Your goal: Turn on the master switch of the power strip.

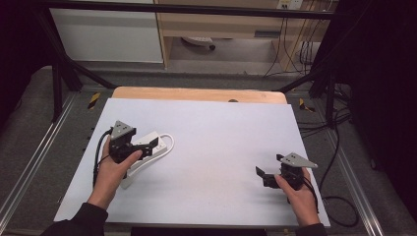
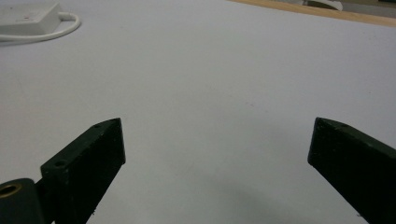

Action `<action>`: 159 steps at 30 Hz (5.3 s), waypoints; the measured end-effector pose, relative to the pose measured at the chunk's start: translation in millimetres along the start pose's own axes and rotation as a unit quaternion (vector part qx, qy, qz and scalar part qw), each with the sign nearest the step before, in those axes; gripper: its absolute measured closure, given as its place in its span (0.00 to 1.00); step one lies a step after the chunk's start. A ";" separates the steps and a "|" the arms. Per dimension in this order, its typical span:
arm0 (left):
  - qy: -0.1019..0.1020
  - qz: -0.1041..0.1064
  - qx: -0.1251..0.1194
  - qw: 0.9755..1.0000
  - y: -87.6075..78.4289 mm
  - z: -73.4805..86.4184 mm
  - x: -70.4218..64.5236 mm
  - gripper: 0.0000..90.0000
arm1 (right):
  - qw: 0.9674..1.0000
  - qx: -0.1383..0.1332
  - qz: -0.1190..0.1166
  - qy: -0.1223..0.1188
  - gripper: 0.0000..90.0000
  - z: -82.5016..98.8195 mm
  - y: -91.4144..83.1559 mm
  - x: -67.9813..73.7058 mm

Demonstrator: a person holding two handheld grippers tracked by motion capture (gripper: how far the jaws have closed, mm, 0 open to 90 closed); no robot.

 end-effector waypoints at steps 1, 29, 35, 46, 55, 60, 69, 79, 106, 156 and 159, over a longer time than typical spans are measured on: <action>0.000 0.001 0.002 1.000 2.0 0.0 -1.1 0.09 | 1.000 0.000 0.000 0.000 0.05 0.1 0.0 0.1; 0.031 -0.001 0.062 0.998 31.5 6.9 -9.2 0.18 | 1.000 0.014 0.004 0.002 0.05 2.3 2.2 -1.8; 0.030 0.002 0.071 0.997 35.4 7.0 -11.6 0.28 | 1.000 0.014 0.004 0.006 0.05 2.3 1.9 -1.9; 0.025 0.013 0.095 0.995 41.8 8.6 -13.7 0.54 | 1.000 0.016 0.004 0.008 0.05 2.4 1.9 -2.3; 0.023 0.011 0.099 0.995 46.0 12.1 -7.4 0.80 | 1.000 0.017 0.004 0.008 0.05 2.5 2.0 -2.5; 0.010 0.017 0.103 0.994 50.3 13.9 -3.9 0.90 | 1.000 0.019 0.004 0.008 0.05 2.5 2.1 -2.7; 0.004 0.025 0.119 0.993 58.0 15.4 -0.1 1.00 | 1.000 0.020 0.003 0.007 0.05 2.5 2.3 -3.0; 0.002 0.018 0.137 0.990 64.4 15.6 5.6 1.00 | 1.000 0.019 0.003 0.008 0.05 2.5 2.3 -3.4; 0.029 0.010 0.170 0.985 75.0 13.4 3.7 1.00 | 1.000 0.020 0.000 0.008 0.05 2.3 2.6 -3.2; 0.052 -0.003 0.182 0.982 79.7 15.0 -1.3 1.00 | 1.000 0.022 -0.001 0.006 0.05 1.9 2.4 -2.4; 0.055 -0.004 0.184 0.981 79.6 14.7 -2.7 1.00 | 1.000 0.023 0.000 0.004 0.05 2.0 2.6 -2.4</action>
Point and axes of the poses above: each handheld gripper's, and its own axes: y roughly forward along the jaws, z roughly out of its underside, x roughly to its left, the point moved 1 cm from there along y, roughly forward along the jaws, and after that the axes turned 8 degrees about y, right-handed, at the moved point
